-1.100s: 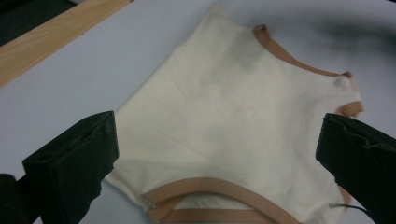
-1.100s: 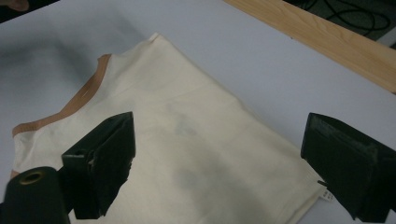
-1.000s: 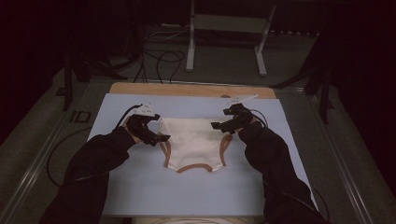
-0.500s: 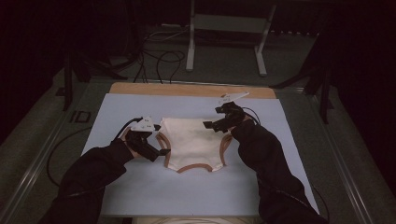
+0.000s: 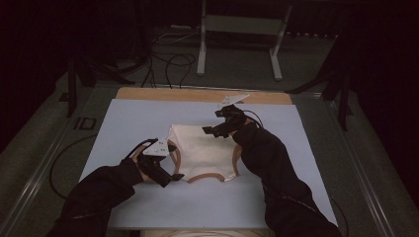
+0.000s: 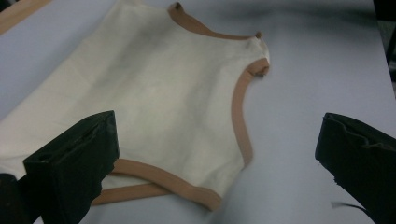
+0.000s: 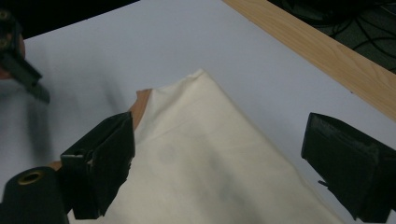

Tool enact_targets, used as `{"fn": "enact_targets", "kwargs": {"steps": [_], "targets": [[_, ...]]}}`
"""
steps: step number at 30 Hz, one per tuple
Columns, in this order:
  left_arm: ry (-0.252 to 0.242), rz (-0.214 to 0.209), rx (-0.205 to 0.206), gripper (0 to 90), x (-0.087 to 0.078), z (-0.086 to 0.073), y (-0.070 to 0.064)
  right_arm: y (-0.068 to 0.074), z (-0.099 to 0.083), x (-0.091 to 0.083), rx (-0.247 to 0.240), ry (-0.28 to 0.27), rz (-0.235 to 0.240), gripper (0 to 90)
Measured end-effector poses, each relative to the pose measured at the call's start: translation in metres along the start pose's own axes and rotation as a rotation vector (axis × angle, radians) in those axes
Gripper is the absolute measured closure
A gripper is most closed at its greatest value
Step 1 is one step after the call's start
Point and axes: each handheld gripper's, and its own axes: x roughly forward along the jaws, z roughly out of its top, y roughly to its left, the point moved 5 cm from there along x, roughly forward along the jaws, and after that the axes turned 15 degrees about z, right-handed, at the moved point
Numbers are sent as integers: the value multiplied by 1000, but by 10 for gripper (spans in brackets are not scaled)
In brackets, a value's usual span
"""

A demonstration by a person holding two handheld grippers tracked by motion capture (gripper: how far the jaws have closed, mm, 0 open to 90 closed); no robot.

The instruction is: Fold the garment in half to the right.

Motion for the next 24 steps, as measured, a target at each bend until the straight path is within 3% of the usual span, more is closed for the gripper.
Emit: {"fn": "enact_targets", "kwargs": {"steps": [10,16,20,24], "targets": [[24,-29,40,8,11,-13,-16,5,10,21,-15,18,23,95],[40,-22,72,15,21,-21,-18,4,13,36,-10,24,38,95],[54,4,99,48,26,-27,-17,4,12,48,-11,37,50,96],[78,3,112,92,30,-30,-17,5,11,56,-7,47,62,95]]}}
